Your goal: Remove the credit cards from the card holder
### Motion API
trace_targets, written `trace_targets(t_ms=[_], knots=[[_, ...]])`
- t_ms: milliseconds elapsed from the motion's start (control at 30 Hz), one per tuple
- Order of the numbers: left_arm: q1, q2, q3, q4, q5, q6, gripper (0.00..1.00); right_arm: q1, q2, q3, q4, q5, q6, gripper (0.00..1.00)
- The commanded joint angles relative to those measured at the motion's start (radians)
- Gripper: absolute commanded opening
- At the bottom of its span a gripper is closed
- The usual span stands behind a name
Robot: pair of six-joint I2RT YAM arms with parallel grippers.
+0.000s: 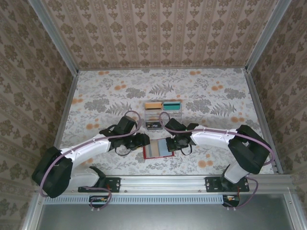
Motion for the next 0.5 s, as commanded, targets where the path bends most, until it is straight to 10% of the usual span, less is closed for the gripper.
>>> trace_targets(t_ms=[0,467], knots=[[-0.013,0.027,-0.006,0.025,-0.003,-0.005,0.47,0.004,0.009,-0.018,0.008,0.003,0.047,0.07],[-0.022,0.13,0.001,0.05,0.018,0.013,0.42,0.05,0.058,-0.024,0.041,-0.011,0.094,0.06]])
